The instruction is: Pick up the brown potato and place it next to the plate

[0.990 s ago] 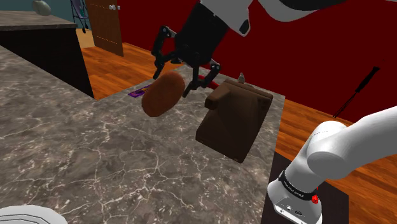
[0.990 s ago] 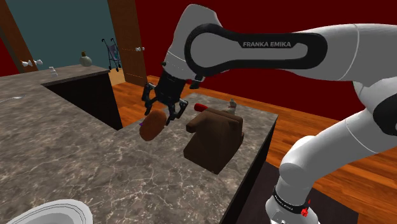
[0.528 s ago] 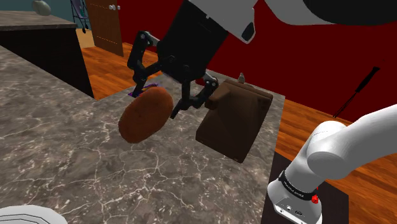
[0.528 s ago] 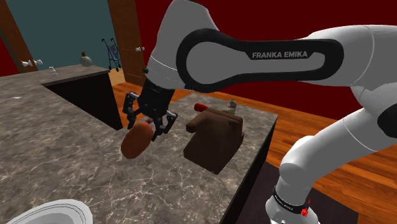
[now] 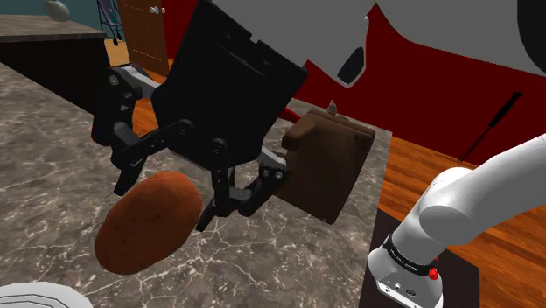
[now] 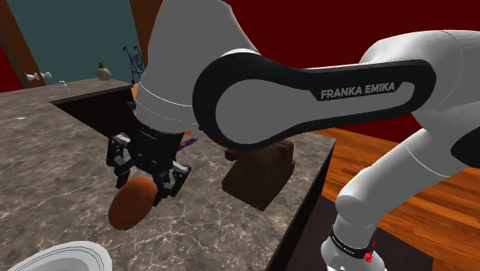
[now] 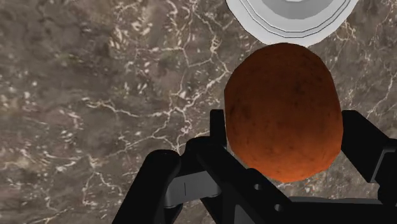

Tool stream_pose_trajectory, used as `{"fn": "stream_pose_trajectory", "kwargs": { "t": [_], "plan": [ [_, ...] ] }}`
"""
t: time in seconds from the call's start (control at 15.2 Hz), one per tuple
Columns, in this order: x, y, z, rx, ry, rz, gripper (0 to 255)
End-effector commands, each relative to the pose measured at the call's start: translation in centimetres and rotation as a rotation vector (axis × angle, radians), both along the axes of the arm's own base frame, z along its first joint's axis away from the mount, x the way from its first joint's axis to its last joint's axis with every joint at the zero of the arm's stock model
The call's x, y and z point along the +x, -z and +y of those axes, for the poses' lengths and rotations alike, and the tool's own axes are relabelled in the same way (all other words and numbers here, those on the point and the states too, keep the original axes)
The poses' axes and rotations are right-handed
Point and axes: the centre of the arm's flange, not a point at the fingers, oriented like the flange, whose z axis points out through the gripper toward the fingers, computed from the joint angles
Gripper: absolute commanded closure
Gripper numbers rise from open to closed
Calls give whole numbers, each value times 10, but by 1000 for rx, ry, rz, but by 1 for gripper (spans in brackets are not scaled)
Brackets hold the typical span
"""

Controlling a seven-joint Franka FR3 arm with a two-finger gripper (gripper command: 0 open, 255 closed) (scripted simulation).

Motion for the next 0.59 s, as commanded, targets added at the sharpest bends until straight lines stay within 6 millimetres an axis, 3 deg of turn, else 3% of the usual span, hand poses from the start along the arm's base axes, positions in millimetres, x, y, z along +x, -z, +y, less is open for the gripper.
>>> {"fn": "stream_pose_trajectory", "kwargs": {
  "t": [0.0, 0.07, 0.53],
  "plan": [
    [-17, 0, 23, 1, 2, 0, 255],
    [-23, -1, 33, 1, 2, 0, 255],
    [-23, 36, 33, 1, 2, 0, 255]
  ]
}}
